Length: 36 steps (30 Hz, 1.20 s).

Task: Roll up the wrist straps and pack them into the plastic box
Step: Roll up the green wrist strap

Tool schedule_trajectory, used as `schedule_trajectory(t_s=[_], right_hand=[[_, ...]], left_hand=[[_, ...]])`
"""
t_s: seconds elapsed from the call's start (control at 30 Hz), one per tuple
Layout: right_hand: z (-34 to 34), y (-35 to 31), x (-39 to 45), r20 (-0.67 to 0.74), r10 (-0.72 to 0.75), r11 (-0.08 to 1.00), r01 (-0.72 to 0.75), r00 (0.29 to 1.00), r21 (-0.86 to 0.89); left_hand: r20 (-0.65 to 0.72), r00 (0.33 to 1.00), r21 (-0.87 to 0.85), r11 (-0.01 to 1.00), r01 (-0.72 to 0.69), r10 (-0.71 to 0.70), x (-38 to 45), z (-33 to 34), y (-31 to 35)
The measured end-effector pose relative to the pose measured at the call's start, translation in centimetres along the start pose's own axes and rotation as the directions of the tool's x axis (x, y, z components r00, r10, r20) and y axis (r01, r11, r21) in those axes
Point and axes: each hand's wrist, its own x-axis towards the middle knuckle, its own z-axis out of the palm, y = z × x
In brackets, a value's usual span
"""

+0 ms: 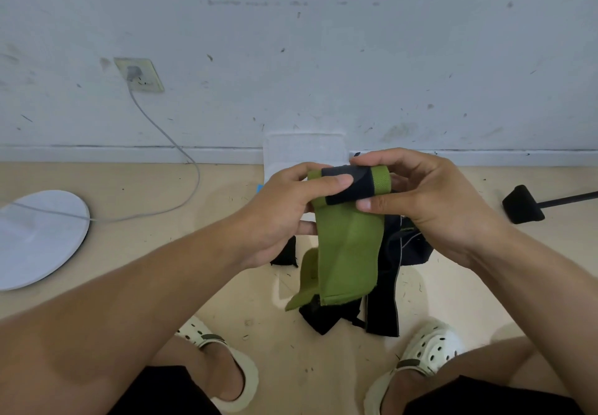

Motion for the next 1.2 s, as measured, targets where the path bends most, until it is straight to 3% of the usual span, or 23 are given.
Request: schedule_trajectory(t_s=[0.2, 0.37, 0.8, 1.07, 1.2], right_hand=[[-0.12, -0.32, 0.00, 0.088, 0.132, 0.989, -0.138, 0.987, 0.060], [-0.18, -0.08, 0.15, 0.098, 0.190, 0.976, -0.198, 0.977, 0.087], [0.16, 0.42, -0.01, 0.011, 0.043, 0.998, -0.044, 0.999, 0.046], [0.15, 0.13, 0.20, 0.022, 0.016, 1.000, -0.016, 1.000, 0.008], [0.09, -0.04, 0.20, 0.071, 0.071, 0.997, -0.073, 0.995, 0.015]], left_hand=[[-0.044, 0.997, -0.055, 0.996, -0.070, 0.067, 0.19, -0.44, 0.04], [-0.025, 0.994, -0.004, 0.994, -0.107, 0.107, 0.16, -0.49, -0.25], [0.088, 0.995, -0.018, 0.998, -0.053, 0.054, 0.19, -0.82, 0.16], [0.016, 0.995, -0.031, 0.995, -0.099, 0.099, 0.16, -0.44, -0.13], [-0.029, 0.989, 0.027, 0.989, -0.144, 0.145, 0.30, -0.41, -0.59]])
